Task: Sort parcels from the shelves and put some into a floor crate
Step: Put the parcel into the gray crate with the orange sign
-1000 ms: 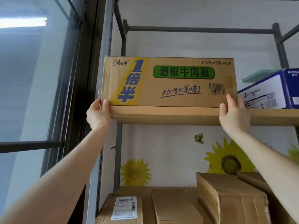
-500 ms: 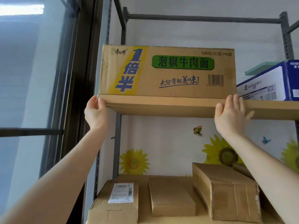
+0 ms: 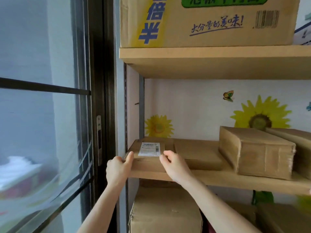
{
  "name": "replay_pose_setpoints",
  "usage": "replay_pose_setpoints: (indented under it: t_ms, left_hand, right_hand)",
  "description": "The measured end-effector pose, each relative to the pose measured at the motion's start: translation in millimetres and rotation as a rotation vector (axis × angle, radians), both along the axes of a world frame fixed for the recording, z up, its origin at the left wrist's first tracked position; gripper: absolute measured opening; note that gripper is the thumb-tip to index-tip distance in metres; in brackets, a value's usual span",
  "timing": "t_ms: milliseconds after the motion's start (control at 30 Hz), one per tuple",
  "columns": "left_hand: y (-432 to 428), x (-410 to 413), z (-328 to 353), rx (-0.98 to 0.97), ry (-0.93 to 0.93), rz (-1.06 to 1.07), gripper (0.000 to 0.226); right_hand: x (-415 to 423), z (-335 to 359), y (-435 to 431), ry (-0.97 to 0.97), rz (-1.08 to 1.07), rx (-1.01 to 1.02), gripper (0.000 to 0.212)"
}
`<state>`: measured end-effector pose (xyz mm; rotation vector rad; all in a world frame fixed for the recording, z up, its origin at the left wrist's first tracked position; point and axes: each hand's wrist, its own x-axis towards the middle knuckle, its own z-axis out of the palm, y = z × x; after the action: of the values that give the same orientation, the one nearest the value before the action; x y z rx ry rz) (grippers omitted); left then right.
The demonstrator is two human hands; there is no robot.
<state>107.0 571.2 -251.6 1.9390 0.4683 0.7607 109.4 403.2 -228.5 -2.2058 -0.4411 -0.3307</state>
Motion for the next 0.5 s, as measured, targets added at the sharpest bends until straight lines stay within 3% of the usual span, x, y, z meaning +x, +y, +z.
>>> replay_pose_setpoints:
  t_ms: [233,400,500]
  left_hand:
    - [-2.5,-12.6,-4.1,-0.035,-0.071,-0.064,0.043]
    - [-14.1,-39.5,-19.9,-0.147,-0.305,-0.182,0.026]
    - [-21.4,-57.6,-27.6,-0.207,-0.355,-0.194,0.039]
  right_hand:
    - [-4.2,-10.8,2.3,-0.049,0.027,0.02,0.04]
    - [-18.9,-35.8,-7.8,-0.146,0.091,0.297,0.044]
    - [-32.5,-50.7,-12.1,-0.157,0.11,0.44,0.045]
